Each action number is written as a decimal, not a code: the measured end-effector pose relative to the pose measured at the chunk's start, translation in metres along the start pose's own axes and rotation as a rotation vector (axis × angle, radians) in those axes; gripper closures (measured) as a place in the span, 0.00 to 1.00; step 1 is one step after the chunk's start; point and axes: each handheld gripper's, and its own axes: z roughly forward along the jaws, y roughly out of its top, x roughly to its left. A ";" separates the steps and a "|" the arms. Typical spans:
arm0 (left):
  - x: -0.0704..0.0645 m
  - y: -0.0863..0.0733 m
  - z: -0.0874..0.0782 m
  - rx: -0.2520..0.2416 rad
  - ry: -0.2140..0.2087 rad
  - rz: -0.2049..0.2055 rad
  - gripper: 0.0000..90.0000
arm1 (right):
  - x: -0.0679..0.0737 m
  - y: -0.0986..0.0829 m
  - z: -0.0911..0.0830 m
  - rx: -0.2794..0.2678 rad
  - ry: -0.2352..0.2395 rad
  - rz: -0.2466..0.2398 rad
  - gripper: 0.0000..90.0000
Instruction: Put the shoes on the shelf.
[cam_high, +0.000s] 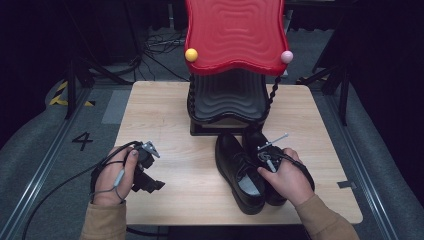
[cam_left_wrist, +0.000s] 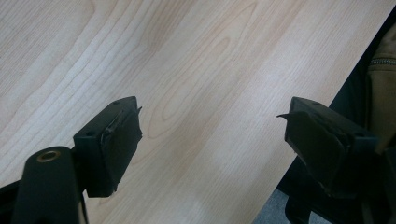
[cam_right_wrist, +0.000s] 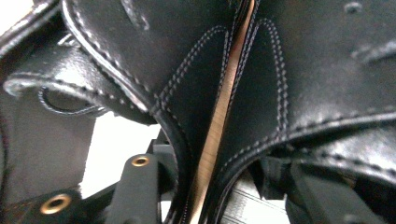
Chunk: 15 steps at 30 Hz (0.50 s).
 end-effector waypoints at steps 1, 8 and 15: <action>0.000 0.000 0.000 0.000 -0.001 -0.001 0.21 | 0.001 0.001 0.000 0.006 -0.003 -0.005 0.72; -0.002 0.001 0.000 0.000 0.003 0.007 0.21 | 0.007 0.010 0.004 0.061 -0.045 -0.004 0.76; -0.003 0.002 0.000 0.002 -0.001 0.007 0.21 | -0.001 0.016 0.004 0.110 -0.004 0.029 0.79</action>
